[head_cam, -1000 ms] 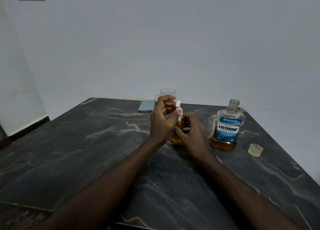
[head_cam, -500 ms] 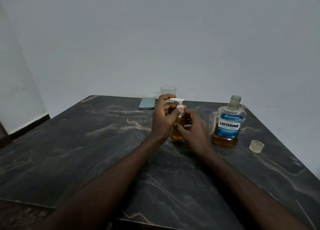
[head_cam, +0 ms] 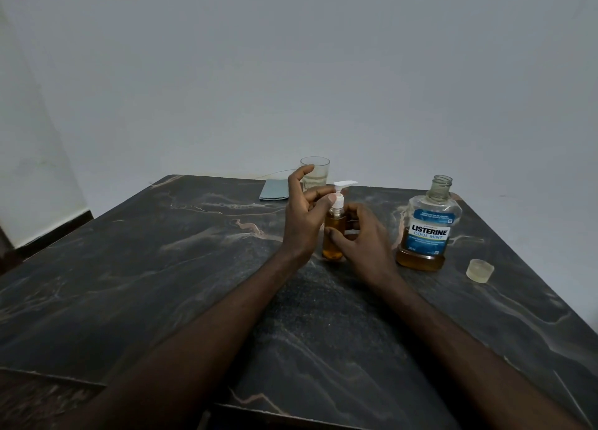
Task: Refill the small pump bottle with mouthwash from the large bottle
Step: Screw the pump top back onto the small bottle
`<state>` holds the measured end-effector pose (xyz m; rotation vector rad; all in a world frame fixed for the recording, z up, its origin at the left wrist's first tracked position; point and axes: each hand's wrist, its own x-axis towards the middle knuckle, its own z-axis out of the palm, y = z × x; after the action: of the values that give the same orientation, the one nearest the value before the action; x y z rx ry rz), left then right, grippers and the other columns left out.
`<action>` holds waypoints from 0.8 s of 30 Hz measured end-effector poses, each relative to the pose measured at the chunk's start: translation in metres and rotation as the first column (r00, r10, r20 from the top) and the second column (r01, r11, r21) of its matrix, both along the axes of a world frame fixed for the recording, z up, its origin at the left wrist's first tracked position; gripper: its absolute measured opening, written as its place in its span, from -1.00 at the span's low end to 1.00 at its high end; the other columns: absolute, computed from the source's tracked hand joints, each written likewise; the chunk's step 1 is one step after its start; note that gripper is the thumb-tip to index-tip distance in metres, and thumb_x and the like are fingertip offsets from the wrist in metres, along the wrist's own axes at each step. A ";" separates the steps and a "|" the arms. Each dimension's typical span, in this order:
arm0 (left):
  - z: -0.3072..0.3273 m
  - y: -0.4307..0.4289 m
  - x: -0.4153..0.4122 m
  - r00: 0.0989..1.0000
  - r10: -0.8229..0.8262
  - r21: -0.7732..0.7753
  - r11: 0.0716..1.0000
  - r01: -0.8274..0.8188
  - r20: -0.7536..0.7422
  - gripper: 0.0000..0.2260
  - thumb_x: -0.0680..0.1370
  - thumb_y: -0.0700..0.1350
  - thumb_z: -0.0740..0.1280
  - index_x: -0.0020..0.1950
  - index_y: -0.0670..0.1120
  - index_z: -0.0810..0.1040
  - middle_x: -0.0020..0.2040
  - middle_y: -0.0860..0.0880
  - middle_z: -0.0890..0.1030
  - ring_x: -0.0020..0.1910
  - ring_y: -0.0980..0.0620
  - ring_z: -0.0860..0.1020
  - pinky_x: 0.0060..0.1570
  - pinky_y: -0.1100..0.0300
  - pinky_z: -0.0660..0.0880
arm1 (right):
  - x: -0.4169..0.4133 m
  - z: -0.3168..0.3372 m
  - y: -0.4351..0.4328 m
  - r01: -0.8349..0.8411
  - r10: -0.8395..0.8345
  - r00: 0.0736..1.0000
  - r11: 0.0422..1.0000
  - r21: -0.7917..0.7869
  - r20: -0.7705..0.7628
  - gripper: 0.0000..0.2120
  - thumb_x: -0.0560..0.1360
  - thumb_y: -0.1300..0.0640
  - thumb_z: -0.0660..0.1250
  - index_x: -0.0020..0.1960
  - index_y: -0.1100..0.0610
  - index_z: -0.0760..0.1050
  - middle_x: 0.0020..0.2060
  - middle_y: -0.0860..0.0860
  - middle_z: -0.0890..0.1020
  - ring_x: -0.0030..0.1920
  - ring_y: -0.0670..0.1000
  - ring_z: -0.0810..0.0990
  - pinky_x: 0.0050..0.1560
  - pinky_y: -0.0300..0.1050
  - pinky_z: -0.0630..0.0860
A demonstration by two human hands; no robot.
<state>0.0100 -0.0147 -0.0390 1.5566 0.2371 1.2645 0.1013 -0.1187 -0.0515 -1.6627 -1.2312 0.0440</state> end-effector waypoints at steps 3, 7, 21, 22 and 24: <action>0.003 -0.002 0.001 0.997 0.068 0.022 0.997 -0.068 -0.019 -0.35 0.54 -0.12 0.48 0.53 0.00 0.23 0.11 -0.13 0.64 0.16 -0.03 0.64 0.19 0.08 0.59 | 0.000 0.001 0.000 0.000 0.000 1.000 1.000 0.006 0.012 -0.56 0.54 0.05 0.48 0.35 0.04 0.42 0.22 -0.05 0.54 0.12 -0.17 0.52 -0.05 -0.42 0.43; 0.000 0.001 0.002 0.998 0.066 0.038 0.997 -0.066 -0.018 -0.42 0.58 -0.18 0.42 0.52 -0.03 0.23 0.04 -0.15 0.71 0.07 -0.10 0.69 0.16 -0.09 0.63 | 0.000 0.001 0.001 0.000 0.000 1.000 1.000 0.000 0.003 -0.55 0.54 0.06 0.48 0.36 0.04 0.43 0.23 -0.05 0.54 0.14 -0.15 0.53 -0.05 -0.41 0.44; 0.002 -0.004 -0.001 0.999 -0.011 0.010 1.000 0.011 -0.030 -0.41 0.55 -0.12 0.47 0.49 0.08 0.26 0.19 -0.23 0.63 0.21 -0.11 0.65 0.21 -0.07 0.62 | 0.001 -0.001 0.003 0.012 -0.011 1.000 1.000 -0.003 0.014 -0.52 0.53 0.04 0.48 0.39 0.07 0.43 0.25 -0.02 0.54 0.17 -0.11 0.54 0.00 -0.39 0.44; 0.003 -0.005 -0.001 0.999 0.015 0.020 1.000 -0.014 -0.039 -0.39 0.53 -0.12 0.50 0.48 0.09 0.27 0.18 -0.20 0.63 0.18 -0.06 0.65 0.18 0.03 0.62 | 0.001 -0.001 0.002 0.013 -0.013 1.000 1.000 0.000 0.015 -0.52 0.53 0.04 0.48 0.40 0.07 0.43 0.25 -0.02 0.54 0.18 -0.11 0.54 0.00 -0.39 0.44; 0.003 -0.004 0.000 0.998 0.057 0.027 0.998 -0.056 -0.033 -0.38 0.51 -0.16 0.53 0.46 0.05 0.28 0.07 -0.15 0.65 0.08 -0.03 0.67 0.10 0.10 0.62 | 0.001 -0.001 0.002 0.013 -0.013 1.000 1.000 0.005 0.012 -0.52 0.53 0.04 0.48 0.40 0.06 0.43 0.25 -0.03 0.54 0.17 -0.12 0.54 0.00 -0.38 0.45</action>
<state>0.0096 -0.0187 -0.0358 1.6041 0.2886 1.2907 0.1024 -0.1171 -0.0521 -1.6687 -1.2285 0.0236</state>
